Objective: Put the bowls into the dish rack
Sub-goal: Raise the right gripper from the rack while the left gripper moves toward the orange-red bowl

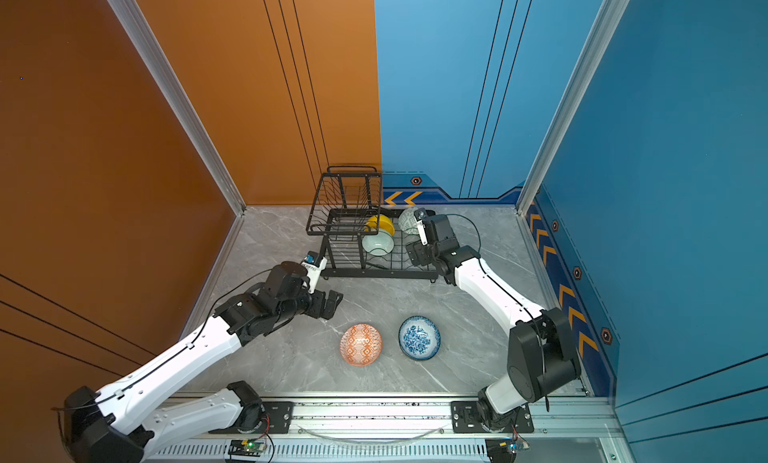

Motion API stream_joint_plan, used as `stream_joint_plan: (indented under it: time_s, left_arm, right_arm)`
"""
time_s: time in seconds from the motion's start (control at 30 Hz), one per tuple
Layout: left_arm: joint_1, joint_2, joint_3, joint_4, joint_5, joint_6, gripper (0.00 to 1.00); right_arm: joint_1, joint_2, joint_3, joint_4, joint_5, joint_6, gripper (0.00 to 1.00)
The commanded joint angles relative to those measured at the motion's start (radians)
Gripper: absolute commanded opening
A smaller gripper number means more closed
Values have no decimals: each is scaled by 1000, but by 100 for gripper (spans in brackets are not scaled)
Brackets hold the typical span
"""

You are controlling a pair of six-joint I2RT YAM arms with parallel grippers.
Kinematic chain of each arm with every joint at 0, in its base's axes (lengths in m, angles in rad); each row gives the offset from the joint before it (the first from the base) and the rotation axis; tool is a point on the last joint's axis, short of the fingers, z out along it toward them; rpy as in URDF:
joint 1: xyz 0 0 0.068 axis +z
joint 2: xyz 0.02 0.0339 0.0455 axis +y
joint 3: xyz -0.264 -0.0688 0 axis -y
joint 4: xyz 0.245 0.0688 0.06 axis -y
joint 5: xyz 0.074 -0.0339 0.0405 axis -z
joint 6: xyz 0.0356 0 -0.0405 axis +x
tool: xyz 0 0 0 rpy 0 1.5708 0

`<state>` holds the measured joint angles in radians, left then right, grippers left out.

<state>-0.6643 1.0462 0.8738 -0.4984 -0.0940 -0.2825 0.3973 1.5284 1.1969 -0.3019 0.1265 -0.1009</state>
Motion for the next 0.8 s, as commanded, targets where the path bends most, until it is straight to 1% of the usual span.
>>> stream_joint_plan:
  time_s: [0.0,0.13,0.37,0.57,0.77]
  left_arm:
    - [-26,-19,-25,-14,-27,-45,98]
    - [-60,-17,-46,-14,-37,-71,98]
    - [-123,4,-116,7,-57,-146,98]
    - [-172,21,-163,38,-46,-208,98]
    - [-203,57,-245,141,4,-276,98]
  right_arm:
    - [-14,-31,45,-144,-101,79,100]
    - [-18,-35,65,-181,-119,93,100]
    - [-14,-33,80,-187,-156,113,100]
    - [-14,-31,89,-202,-149,122,100]
    - [-14,-26,70,-168,-141,134,100]
